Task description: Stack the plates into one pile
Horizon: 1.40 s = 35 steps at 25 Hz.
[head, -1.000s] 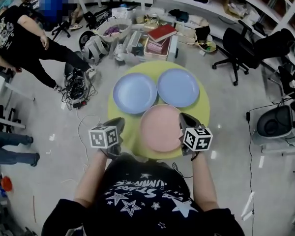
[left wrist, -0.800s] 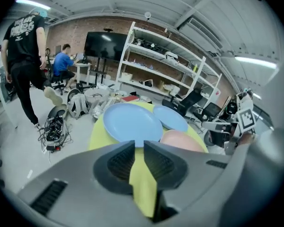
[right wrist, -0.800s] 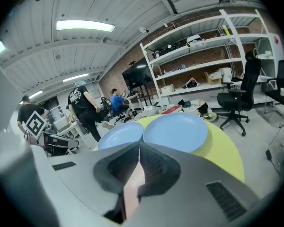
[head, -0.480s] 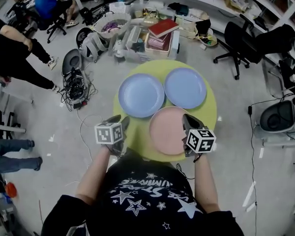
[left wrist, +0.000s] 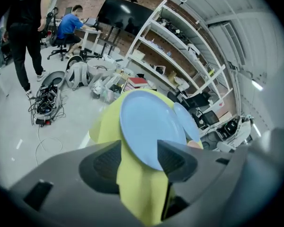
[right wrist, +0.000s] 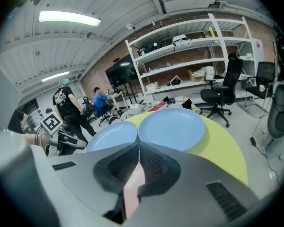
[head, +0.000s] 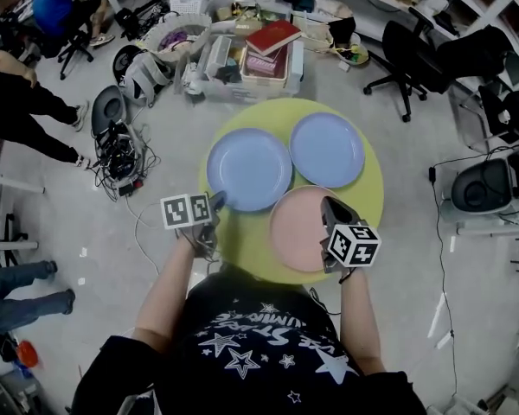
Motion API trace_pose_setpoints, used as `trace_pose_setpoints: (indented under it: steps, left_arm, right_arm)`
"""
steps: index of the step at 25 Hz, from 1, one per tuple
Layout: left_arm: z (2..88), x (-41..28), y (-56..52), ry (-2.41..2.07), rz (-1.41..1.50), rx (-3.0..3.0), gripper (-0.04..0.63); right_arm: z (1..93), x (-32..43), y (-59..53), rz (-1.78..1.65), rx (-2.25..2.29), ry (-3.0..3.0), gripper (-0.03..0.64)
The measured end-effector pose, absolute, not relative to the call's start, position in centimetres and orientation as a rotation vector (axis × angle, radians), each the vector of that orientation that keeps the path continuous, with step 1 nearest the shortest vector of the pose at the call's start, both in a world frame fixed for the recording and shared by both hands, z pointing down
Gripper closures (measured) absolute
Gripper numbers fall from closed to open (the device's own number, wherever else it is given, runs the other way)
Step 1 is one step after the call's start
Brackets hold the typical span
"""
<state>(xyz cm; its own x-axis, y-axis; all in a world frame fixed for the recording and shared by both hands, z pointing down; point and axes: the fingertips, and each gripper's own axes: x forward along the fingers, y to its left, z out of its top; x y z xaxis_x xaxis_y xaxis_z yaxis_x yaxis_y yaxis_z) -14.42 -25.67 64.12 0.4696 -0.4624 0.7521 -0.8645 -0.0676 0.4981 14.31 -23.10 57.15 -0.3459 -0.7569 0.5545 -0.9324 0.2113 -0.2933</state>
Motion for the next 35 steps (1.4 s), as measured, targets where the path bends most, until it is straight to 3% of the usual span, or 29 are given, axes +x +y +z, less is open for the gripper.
trace_pose_setpoints:
  steps: [18,28,35]
  left_arm:
    - [66.3,-14.2,-28.5,-1.063,0.523,1.601,0.382]
    - [68.6,-14.8,-28.5,-1.083,0.605,1.528,0.515]
    - [68.4,-15.1,-28.7,-1.112,0.599,1.528,0.529]
  right_arm:
    - [57.5,15.9,-22.4,0.901,1.711,-2.108,0.601]
    - [57.6,16.4,-22.4,0.902,1.737,-2.091,0.601]
    - [57.5,16.7,-22.0,0.910,1.745,-2.081,0.600]
